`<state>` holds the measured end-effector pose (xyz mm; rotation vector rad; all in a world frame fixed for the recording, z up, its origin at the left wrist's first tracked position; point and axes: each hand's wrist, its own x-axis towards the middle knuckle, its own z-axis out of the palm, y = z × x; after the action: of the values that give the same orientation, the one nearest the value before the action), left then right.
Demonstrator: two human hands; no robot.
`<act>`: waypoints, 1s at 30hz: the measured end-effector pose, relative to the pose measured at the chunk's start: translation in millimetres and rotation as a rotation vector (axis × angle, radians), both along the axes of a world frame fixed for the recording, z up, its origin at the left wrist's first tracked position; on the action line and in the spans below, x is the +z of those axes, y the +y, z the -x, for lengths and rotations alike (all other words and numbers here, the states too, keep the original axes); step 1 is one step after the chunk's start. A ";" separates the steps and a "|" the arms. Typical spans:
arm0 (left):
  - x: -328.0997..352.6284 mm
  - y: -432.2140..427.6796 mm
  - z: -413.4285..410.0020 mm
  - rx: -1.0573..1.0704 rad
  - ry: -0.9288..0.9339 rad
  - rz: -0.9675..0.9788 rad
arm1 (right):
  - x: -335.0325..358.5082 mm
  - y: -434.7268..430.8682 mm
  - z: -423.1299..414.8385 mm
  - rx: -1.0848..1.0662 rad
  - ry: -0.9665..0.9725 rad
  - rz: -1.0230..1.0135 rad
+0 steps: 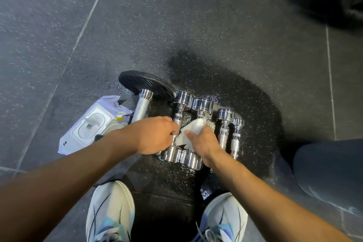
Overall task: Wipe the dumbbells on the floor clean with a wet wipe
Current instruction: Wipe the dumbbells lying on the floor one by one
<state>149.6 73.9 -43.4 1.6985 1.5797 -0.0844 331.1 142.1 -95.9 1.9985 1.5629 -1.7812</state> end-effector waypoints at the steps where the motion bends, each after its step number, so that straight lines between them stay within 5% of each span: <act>1: -0.7 -0.2 0.4 -0.003 0.002 -0.007 | -2.8 4.0 8.5 0.005 -0.032 -0.041; 6: -0.7 2.3 -1.0 -0.021 0.007 -0.008 | -11.1 20.7 32.4 -0.023 -0.155 -0.236; 14: -2.6 1.6 0.2 -0.018 -0.009 -0.010 | 9.4 19.7 -2.2 -0.140 0.279 0.161; 19: -5.6 1.8 0.7 -0.023 -0.007 -0.017 | 16.2 -5.0 -10.5 0.094 0.089 0.081; 24: -5.9 1.4 0.7 -0.012 0.003 -0.013 | 7.2 -6.6 0.3 -0.034 -0.005 -0.080; 27: -5.8 0.8 1.1 -0.004 -0.004 -0.022 | 11.0 -0.2 -5.9 0.442 -0.292 -0.345; 29: -6.8 0.4 2.5 -0.003 -0.007 -0.033 | 8.8 -4.2 -0.2 -0.016 -0.052 -0.178; 30: -7.3 0.4 2.6 -0.004 -0.009 -0.034 | 4.2 -2.9 -6.6 -0.009 -0.066 -0.244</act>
<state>147.0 74.3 -50.7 1.7260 1.5794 -0.0527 337.7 139.2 -91.7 2.1436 1.8304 -1.5751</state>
